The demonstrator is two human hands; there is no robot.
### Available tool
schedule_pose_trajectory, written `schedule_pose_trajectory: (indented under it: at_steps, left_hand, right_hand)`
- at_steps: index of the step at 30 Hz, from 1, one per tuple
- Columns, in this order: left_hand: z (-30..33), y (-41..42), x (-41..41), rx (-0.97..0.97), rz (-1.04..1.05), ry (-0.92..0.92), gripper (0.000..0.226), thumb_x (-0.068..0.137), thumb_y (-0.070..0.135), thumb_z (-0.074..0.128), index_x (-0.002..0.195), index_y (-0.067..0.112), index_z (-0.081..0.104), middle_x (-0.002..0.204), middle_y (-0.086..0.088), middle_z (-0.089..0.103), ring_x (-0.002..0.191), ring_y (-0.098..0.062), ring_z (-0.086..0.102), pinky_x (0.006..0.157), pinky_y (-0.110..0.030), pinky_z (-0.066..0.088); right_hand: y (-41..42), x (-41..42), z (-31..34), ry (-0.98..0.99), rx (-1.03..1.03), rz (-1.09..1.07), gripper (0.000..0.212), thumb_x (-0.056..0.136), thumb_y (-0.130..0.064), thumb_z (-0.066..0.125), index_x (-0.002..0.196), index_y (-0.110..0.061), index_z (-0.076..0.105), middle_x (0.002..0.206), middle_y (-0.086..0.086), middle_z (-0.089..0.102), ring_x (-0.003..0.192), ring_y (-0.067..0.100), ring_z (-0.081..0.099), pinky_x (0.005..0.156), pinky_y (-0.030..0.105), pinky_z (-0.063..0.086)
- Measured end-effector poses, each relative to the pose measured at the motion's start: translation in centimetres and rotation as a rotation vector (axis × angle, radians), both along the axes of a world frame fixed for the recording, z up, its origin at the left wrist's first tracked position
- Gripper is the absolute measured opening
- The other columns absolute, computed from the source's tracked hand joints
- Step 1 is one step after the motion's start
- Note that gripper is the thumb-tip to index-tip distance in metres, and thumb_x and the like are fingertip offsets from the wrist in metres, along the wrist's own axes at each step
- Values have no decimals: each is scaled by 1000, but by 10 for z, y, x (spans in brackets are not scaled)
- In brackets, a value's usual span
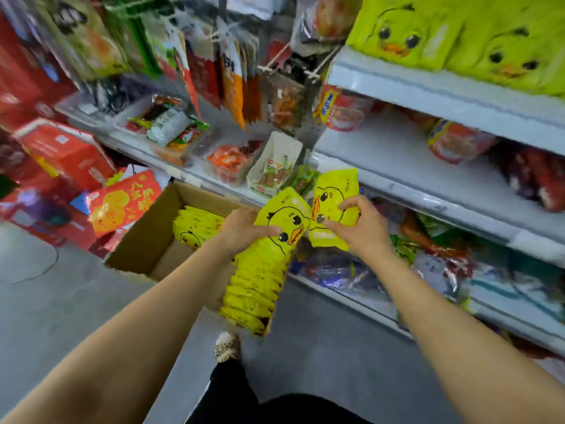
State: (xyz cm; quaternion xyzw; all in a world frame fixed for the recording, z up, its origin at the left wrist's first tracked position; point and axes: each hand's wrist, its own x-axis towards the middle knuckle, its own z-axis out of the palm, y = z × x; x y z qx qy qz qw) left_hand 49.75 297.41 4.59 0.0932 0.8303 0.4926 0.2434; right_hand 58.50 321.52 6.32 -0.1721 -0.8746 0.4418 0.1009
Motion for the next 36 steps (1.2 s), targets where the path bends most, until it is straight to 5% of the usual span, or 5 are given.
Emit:
schedule_pose_trajectory:
  at_steps: [7,10,13,30,36]
  left_hand:
    - [99,131,70,40,-206,193,54,55,58,82,96,23,75,92,3,76,89,-16,71,84,-44,55]
    - [136,185,94,76,-280,258,43,62,46,82,93,17,75,85,-2,76,83,-19,72,80,-42,57]
    - [175,238,115,108,-360,304,35,68,40,84,94,18,76,81,4,75,71,-4,68,69,-23,53]
    - [298,518,122,20,-750,451,30,75,29,82,72,7,62,53,7,52,49,-5,46,43,-18,30]
    - [322,627,103,-93,-864,517,54,71,38,83,105,0,64,91,-4,58,89,-20,52,74,-29,35]
  right_hand:
    - [113,114,96,310,19,-137,81,73,-10,82,142,-30,45,135,-16,50,121,1,48,98,12,36]
    - [159,155,131,386,-8,-244,89,74,-11,82,148,-29,36,142,-17,43,129,10,49,109,32,40]
    - [205,188,161,456,-25,-349,78,72,-18,84,140,-23,48,136,-6,56,118,13,59,105,41,47]
    - [437,245,245,634,-176,-546,46,79,-7,79,121,-16,61,96,1,76,82,15,74,68,23,57]
    - [530,234,264,700,-178,-604,47,77,-4,80,119,-11,61,93,4,76,81,19,74,69,32,59]
